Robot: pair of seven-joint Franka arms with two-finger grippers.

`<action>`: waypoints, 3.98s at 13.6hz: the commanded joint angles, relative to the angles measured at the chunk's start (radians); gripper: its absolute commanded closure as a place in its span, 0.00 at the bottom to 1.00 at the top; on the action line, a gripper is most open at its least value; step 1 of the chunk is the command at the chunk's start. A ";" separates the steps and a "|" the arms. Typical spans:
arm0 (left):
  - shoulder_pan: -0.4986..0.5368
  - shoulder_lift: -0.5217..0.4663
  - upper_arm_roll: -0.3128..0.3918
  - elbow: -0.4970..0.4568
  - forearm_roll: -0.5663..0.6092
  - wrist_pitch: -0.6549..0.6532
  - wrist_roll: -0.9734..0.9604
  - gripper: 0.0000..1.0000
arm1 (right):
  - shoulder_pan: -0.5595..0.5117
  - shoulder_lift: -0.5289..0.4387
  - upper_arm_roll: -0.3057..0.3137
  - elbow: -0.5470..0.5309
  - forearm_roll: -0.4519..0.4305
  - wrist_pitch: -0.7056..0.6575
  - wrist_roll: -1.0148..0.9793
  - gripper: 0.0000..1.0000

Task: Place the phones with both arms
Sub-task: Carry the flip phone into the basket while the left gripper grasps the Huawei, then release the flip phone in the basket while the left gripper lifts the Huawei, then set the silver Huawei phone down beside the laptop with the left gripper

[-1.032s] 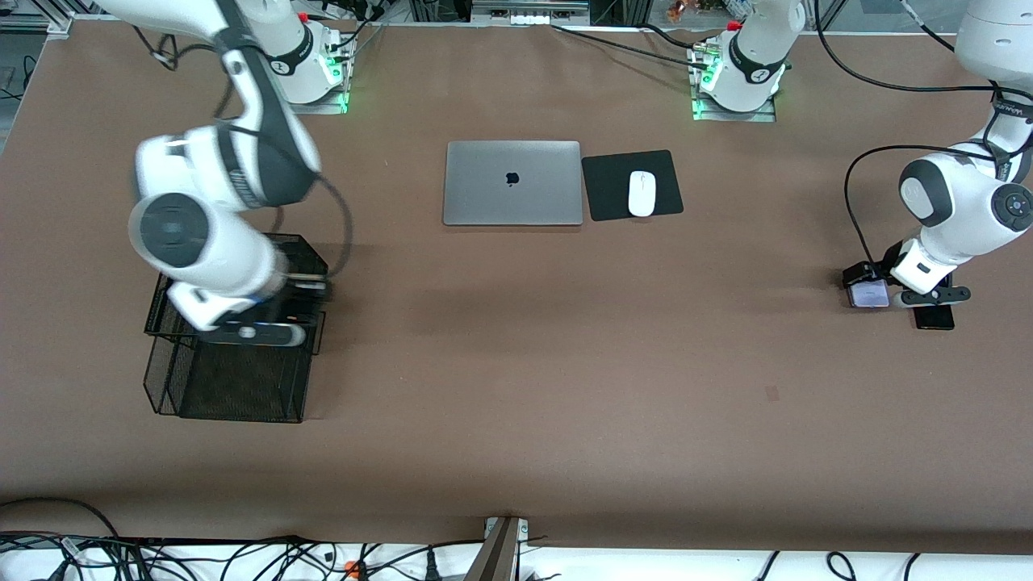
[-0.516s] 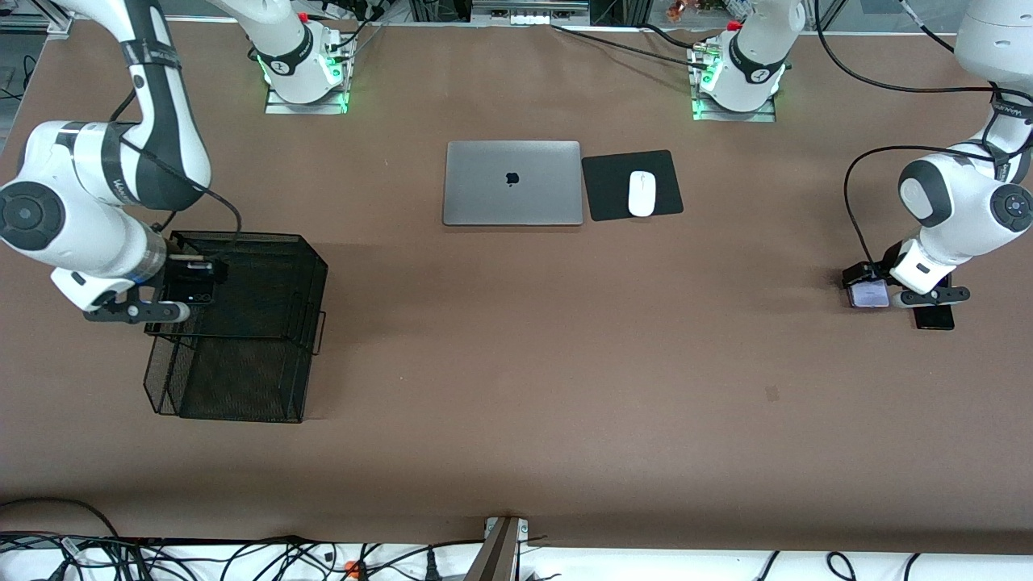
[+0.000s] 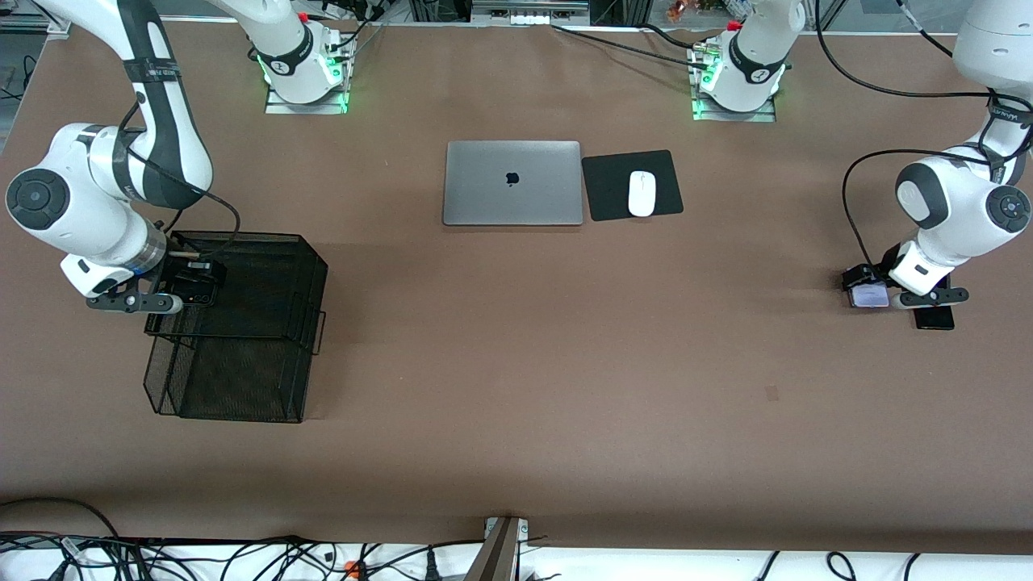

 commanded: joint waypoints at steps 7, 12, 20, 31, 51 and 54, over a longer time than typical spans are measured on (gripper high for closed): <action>0.007 0.044 -0.009 0.023 -0.030 0.033 0.022 0.12 | -0.003 0.010 -0.012 -0.002 0.029 0.011 -0.008 0.08; -0.002 0.044 -0.011 0.030 -0.081 0.027 -0.003 1.00 | 0.000 0.007 -0.007 0.047 0.030 0.003 -0.006 0.01; -0.120 0.008 -0.111 0.357 -0.064 -0.509 -0.311 1.00 | 0.008 0.010 -0.002 0.327 0.029 -0.346 -0.008 0.01; -0.809 0.232 -0.111 0.761 -0.067 -0.628 -1.131 1.00 | 0.010 0.016 -0.001 0.328 0.030 -0.365 -0.009 0.01; -1.302 0.708 0.040 1.294 -0.013 -0.421 -1.362 0.23 | 0.010 0.016 0.002 0.326 0.029 -0.370 -0.006 0.01; -1.317 0.705 0.077 1.296 -0.016 -0.420 -1.416 0.00 | 0.010 0.016 0.002 0.326 0.030 -0.370 -0.008 0.01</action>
